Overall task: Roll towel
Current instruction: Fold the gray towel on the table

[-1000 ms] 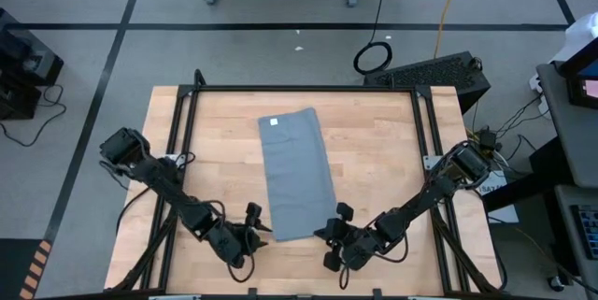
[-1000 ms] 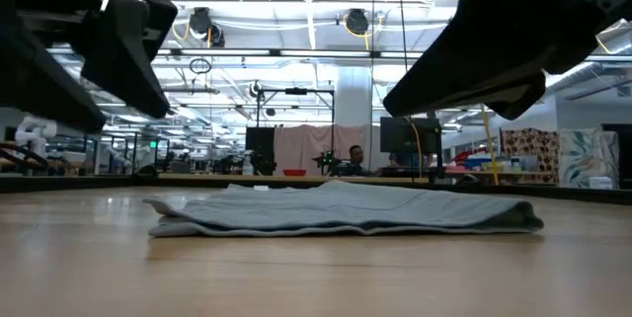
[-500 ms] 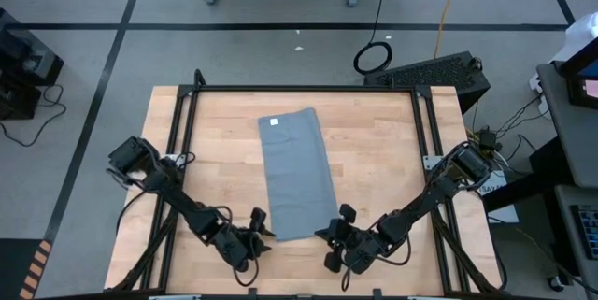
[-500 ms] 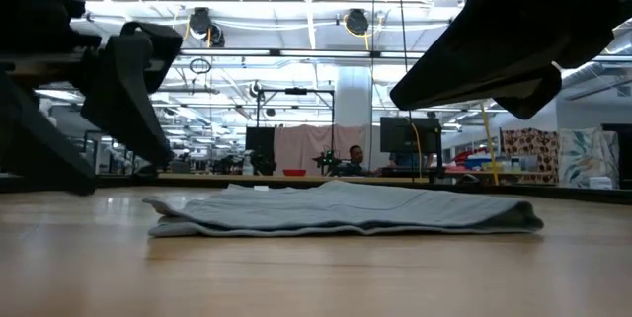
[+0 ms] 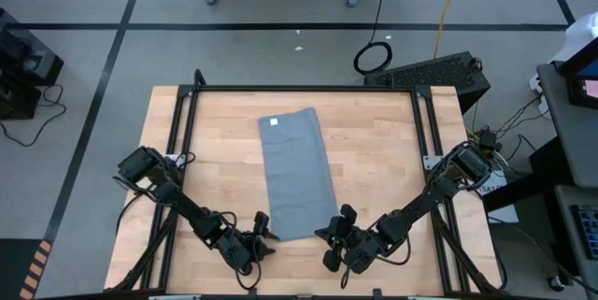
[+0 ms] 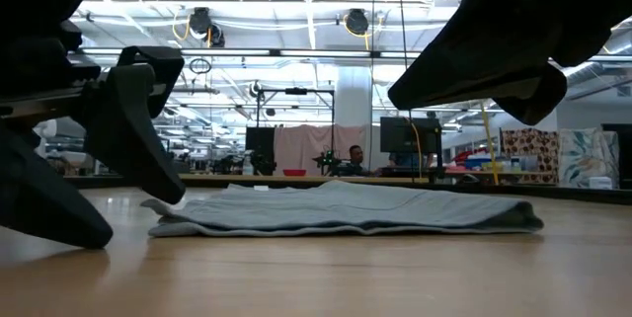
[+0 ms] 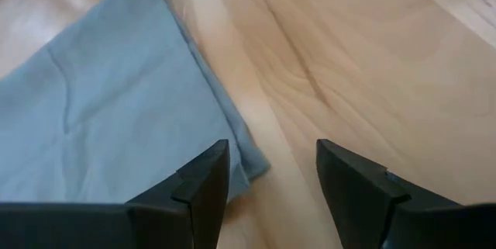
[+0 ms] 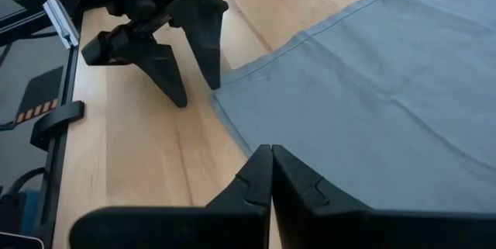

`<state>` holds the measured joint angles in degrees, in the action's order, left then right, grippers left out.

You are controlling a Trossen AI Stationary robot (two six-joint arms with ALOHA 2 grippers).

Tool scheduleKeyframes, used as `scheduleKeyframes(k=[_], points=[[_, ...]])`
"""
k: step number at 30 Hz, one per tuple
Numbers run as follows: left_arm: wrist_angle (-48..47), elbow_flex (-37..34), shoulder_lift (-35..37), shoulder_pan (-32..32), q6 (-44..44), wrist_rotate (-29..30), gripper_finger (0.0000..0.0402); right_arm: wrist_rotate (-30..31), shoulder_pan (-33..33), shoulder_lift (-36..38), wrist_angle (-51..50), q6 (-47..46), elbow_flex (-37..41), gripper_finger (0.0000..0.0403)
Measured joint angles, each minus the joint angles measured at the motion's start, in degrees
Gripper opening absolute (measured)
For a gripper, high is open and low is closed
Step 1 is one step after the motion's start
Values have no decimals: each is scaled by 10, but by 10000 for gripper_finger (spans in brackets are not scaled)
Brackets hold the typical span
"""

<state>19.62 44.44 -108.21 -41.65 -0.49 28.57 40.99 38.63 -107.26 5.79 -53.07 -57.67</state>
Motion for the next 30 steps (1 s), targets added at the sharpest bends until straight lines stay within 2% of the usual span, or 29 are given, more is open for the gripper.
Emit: scheduleKeyframes(k=[11, 17, 21, 28, 30], points=[[-9, 0, -1, 17, 15, 14, 198, 0, 0, 0, 0, 12, 0, 0], [-15, 1, 0, 29, 17, -10, 190, -3, 1, 0, 0, 12, 0, 0], [-22, 1, 0, 29, 17, -17, 147, -5, 1, 0, 0, 12, 0, 0], [-32, 1, 0, 37, 16, -44, 28, -5, 1, 0, 0, 12, 0, 0], [-33, 1, 0, 42, 12, -43, 8, -7, 1, 0, 0, 13, 0, 0]])
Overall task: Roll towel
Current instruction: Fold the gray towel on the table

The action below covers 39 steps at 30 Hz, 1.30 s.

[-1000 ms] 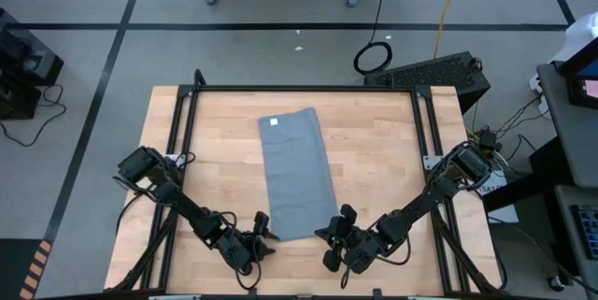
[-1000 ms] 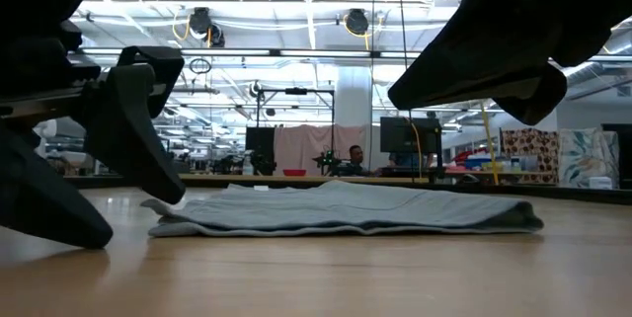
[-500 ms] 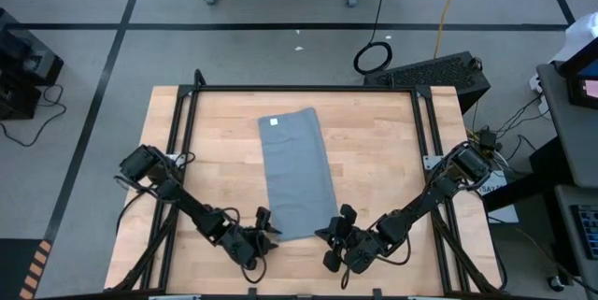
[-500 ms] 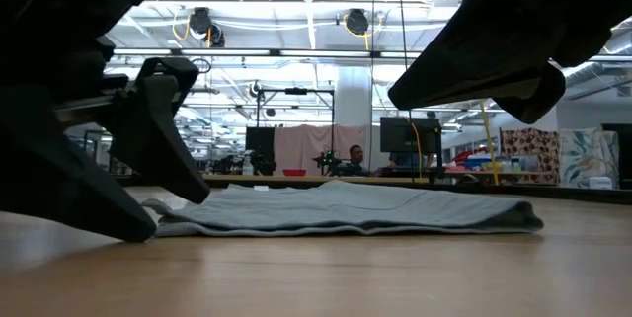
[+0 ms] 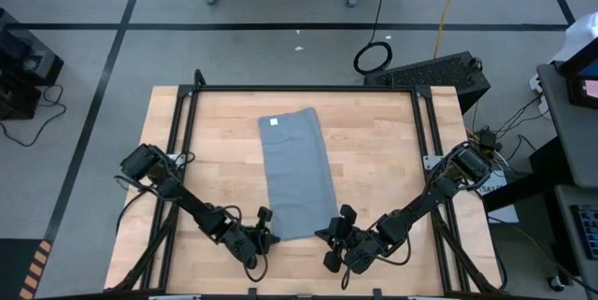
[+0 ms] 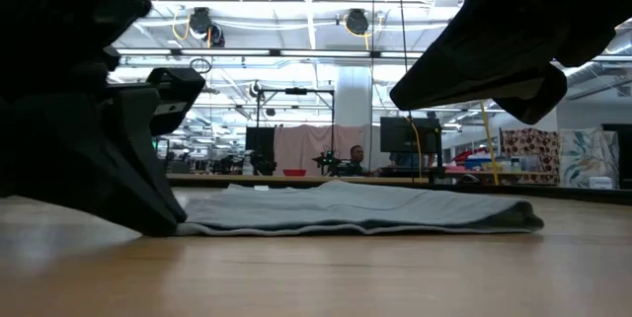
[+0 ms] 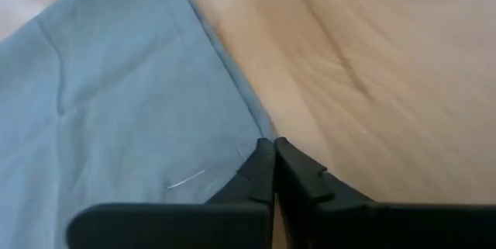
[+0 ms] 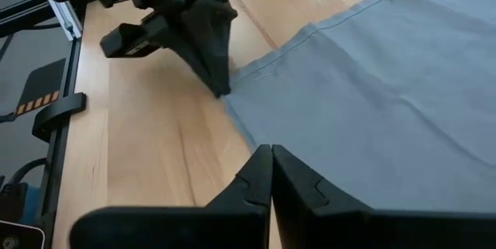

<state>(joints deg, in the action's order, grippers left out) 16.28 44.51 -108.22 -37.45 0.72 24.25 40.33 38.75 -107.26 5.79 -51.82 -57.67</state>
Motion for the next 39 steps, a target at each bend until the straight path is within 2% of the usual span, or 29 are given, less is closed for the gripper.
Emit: scheduleKeyframes(k=[9, 13, 18, 20, 26, 30, 34, 39], points=[[45, -3, 5, 16, -2, -22, 4, 2, 31, -2, 2, 3, 0, 0], [46, 14, 17, 21, -1, -30, 4, 3, 43, -28, 48, 50, 0, 3], [5, 40, 19, 41, 5, -85, 4, 10, 35, -74, 144, 108, -1, 41], [-7, 49, 19, 47, 5, -96, 4, 17, 30, -88, 146, 129, -15, 64], [-10, 70, 19, 79, 29, -162, 4, 31, 7, -135, 70, 248, -110, 141], [-17, 71, 19, 99, 50, -196, 4, 42, -5, -170, -49, 270, -185, 178], [-25, 71, 19, 108, 64, -210, 4, 62, -7, -195, -151, 254, -238, 188], [-21, 71, 19, 108, 60, -212, 3, 67, -9, -213, -169, 260, -250, 170]])
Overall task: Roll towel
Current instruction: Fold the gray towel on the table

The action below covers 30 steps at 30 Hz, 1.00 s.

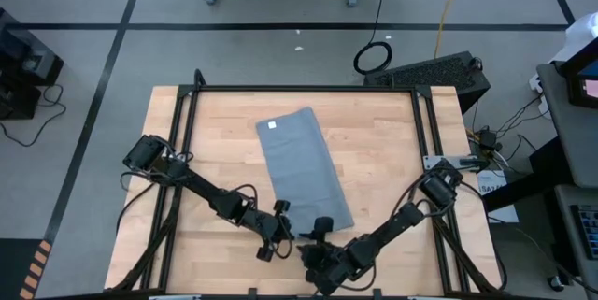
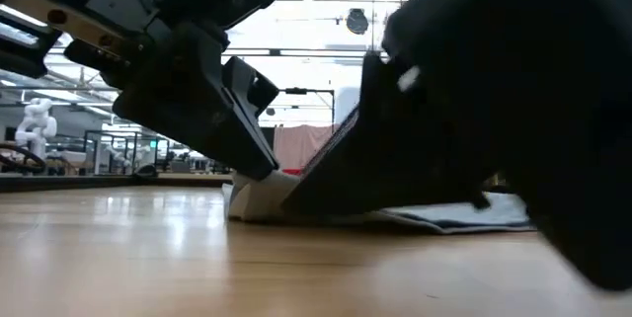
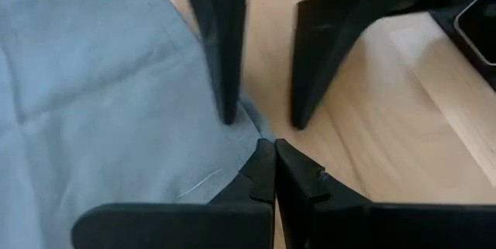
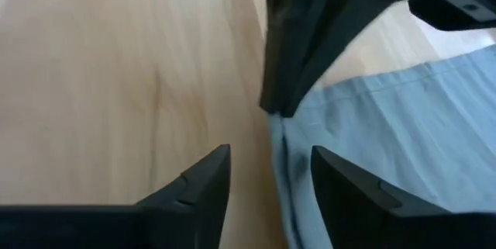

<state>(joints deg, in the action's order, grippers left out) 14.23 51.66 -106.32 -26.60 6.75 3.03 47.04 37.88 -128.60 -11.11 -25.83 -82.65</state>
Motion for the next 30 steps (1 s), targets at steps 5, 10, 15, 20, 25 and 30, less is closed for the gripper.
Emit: scheduleKeyframes(k=[5, 10, 15, 20, 25, 30], points=[[4, 0, 0, 0, -11, 0, 3, 9, -6, -7, 0, 11, 0, 125], [10, 0, 0, 0, -11, 0, 3, 9, -16, -7, 16, 36, 0, 89], [11, 0, 1, 0, -11, 0, 3, 5, -23, -7, 43, 57, 0, 72], [19, 0, 1, -1, -2, 4, 17, -26, -27, -7, 44, 54, 0, 19], [10, 0, 1, -17, 13, 11, 76, -31, -27, -7, 45, 32, 0, 9], [-59, 1, 9, -45, 96, 54, 168, -34, -25, -7, 43, 22, 0, 3]])
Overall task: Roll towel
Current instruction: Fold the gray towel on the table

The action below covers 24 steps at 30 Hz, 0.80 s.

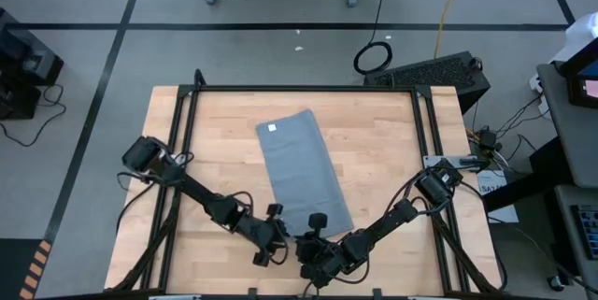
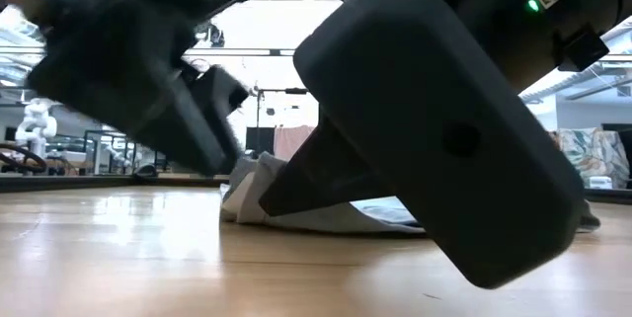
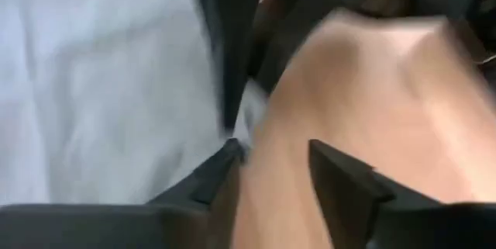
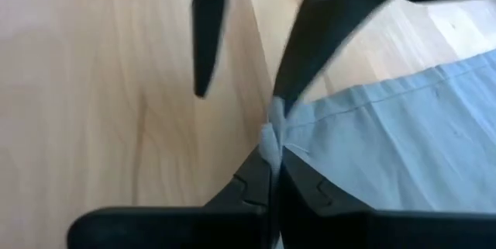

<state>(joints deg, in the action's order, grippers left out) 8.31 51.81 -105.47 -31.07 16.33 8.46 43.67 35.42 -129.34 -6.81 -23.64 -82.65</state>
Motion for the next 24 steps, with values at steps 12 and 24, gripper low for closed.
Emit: scheduleKeyframes(k=[12, 24], points=[[-5, -1, -2, -77, -10, 244, 234, 3, 0, 0, 3, -15, 0, 2], [-7, -2, -42, -57, -18, 220, 147, 15, 3, 1, 13, -63, 0, 2]])
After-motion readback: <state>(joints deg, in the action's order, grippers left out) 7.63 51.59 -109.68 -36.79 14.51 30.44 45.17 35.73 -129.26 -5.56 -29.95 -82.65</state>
